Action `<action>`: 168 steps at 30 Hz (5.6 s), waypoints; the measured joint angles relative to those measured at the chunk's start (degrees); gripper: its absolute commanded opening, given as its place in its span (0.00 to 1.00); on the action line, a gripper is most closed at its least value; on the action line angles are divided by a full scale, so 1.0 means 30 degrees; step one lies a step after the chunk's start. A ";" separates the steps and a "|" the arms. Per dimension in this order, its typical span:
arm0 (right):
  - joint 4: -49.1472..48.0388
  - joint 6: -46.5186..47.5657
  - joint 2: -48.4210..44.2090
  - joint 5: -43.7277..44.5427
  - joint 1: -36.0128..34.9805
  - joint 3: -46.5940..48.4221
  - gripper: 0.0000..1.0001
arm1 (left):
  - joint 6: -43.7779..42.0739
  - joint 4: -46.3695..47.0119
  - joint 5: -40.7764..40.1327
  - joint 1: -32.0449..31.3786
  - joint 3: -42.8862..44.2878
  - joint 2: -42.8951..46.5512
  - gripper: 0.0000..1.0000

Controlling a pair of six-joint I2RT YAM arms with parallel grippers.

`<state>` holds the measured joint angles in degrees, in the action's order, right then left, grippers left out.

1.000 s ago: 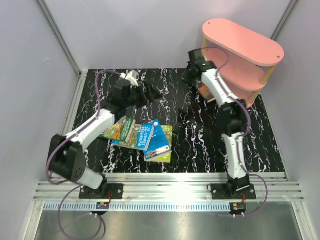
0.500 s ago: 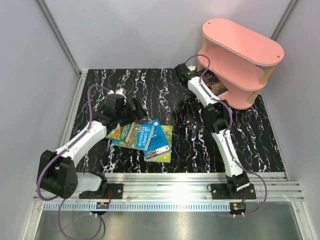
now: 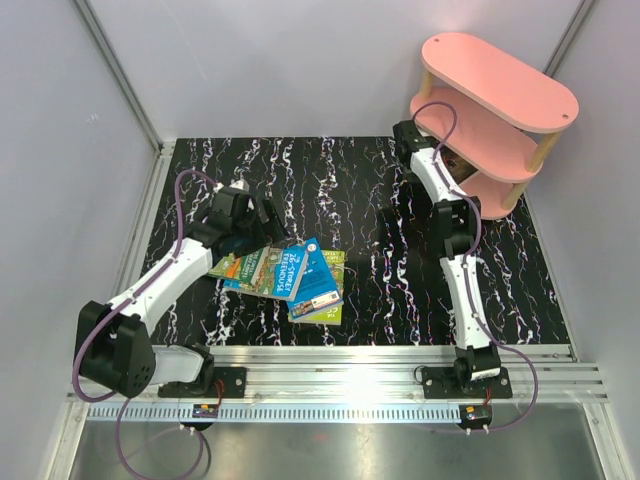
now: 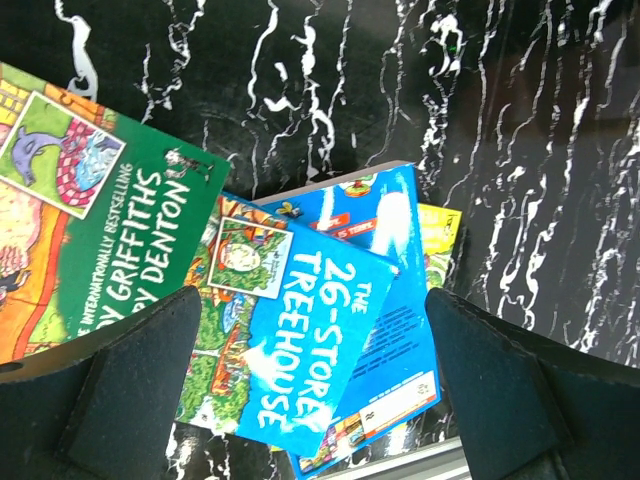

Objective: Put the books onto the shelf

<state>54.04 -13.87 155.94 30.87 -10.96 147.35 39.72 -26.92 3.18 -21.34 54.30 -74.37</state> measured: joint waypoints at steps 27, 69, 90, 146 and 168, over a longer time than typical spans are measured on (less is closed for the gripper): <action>-0.3038 -0.6251 -0.7366 -1.4200 -0.2805 -0.6572 1.00 | 0.0386 -0.2419 -0.0189 0.3650 0.1290 -0.1144 0.99; -0.6011 -0.8757 -1.4083 -2.1070 -0.2783 -1.8578 1.00 | 0.4437 1.1642 0.5042 1.1111 -0.4503 -0.6543 0.00; -1.3930 -1.9722 -1.3486 -2.4181 -0.5173 -1.8739 1.00 | 0.8473 0.6921 0.3169 0.6557 0.2368 -0.6535 0.00; -3.2079 -2.8982 -1.5744 -2.1813 -0.3825 -2.8057 0.98 | 1.3777 0.7949 0.4284 0.3133 0.7541 -0.8145 0.00; -3.4060 -3.0709 -1.4812 -2.2032 -0.3789 -2.8385 0.99 | 1.1701 0.5887 0.4379 0.2863 1.1285 -0.8983 0.00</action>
<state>-48.14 -106.00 111.50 -35.22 -22.33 62.19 74.83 -9.26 16.32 -12.75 88.16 -101.32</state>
